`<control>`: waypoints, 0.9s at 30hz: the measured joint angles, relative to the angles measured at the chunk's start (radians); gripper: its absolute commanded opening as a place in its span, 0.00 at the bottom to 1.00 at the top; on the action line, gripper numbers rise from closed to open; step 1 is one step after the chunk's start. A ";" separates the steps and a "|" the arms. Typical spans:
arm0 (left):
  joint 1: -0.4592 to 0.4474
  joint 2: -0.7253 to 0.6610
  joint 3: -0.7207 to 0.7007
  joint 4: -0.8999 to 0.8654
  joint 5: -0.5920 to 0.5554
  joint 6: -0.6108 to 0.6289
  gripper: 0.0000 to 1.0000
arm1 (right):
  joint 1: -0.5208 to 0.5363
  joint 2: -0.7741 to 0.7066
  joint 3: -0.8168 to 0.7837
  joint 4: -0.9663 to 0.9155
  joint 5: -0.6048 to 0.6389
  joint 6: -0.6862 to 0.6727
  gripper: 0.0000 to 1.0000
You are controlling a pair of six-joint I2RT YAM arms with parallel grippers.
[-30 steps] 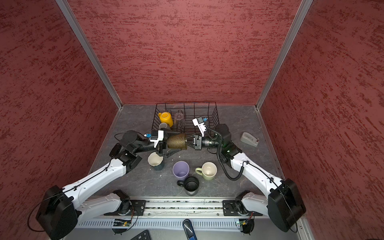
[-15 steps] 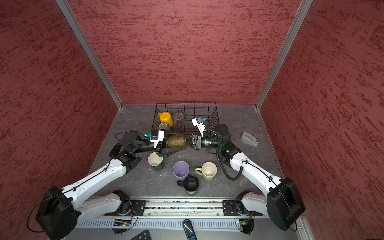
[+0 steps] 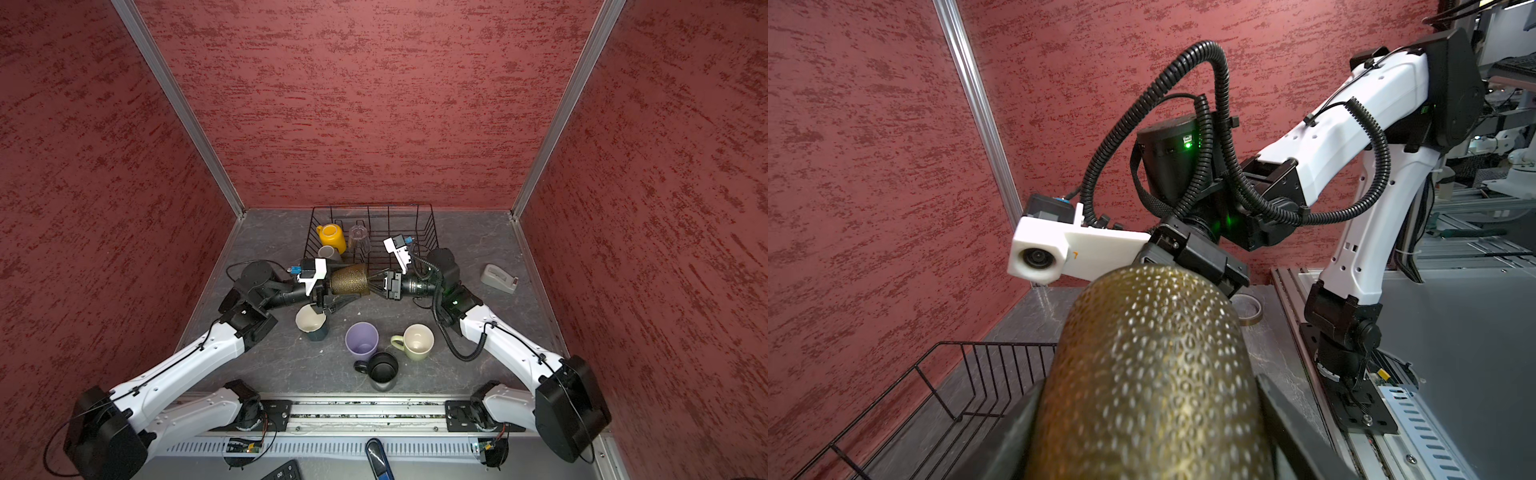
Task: Load cups into a dish rack
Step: Place the cup upside down at the dish rack.
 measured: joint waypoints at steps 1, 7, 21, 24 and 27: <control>0.000 -0.011 0.000 -0.013 -0.014 0.001 0.06 | -0.003 -0.010 0.000 -0.019 0.013 -0.008 0.54; 0.000 -0.053 0.025 -0.111 -0.114 0.000 0.00 | -0.034 -0.074 0.009 -0.166 0.173 -0.072 0.77; 0.096 0.181 0.449 -0.597 -0.351 -0.134 0.00 | -0.049 -0.211 0.021 -0.396 0.562 -0.180 0.99; 0.130 0.285 0.565 -0.710 -0.369 -0.177 0.00 | -0.050 -0.231 0.021 -0.411 0.600 -0.189 0.99; 0.143 0.375 0.655 -0.813 -0.390 -0.203 0.00 | -0.050 -0.246 0.020 -0.423 0.630 -0.200 0.99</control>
